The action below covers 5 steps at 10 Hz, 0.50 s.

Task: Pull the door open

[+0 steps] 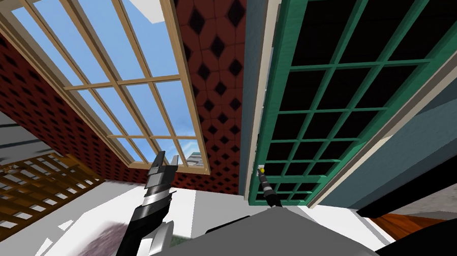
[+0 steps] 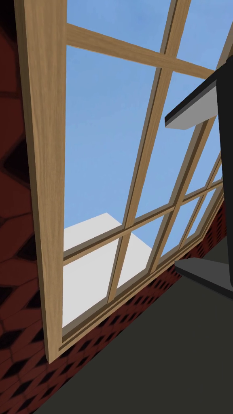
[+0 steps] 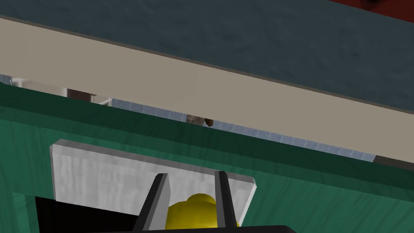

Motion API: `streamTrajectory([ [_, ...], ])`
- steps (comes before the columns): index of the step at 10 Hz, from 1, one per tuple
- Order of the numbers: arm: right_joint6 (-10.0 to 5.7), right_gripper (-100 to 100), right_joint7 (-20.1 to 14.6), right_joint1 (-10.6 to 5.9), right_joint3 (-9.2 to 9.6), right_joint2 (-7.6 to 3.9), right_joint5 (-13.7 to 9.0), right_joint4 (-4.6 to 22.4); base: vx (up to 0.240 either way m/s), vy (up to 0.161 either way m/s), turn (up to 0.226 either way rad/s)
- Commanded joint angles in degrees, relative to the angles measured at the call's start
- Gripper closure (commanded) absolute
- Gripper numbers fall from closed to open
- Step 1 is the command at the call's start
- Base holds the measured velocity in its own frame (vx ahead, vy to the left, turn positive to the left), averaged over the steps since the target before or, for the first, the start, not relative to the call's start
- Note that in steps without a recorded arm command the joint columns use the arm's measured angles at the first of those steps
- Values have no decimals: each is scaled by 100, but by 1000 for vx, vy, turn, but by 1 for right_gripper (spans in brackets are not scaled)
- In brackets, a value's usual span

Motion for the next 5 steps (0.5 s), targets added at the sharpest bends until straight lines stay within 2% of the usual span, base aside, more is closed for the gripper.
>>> streamTrajectory([
  [1, 36, 100, -286, 88, -40, -98, -81, -104, -18, 7, 52],
  [5, 36, 100, -769, 131, 2, -137, -166, -144, -19, 4, 45],
])
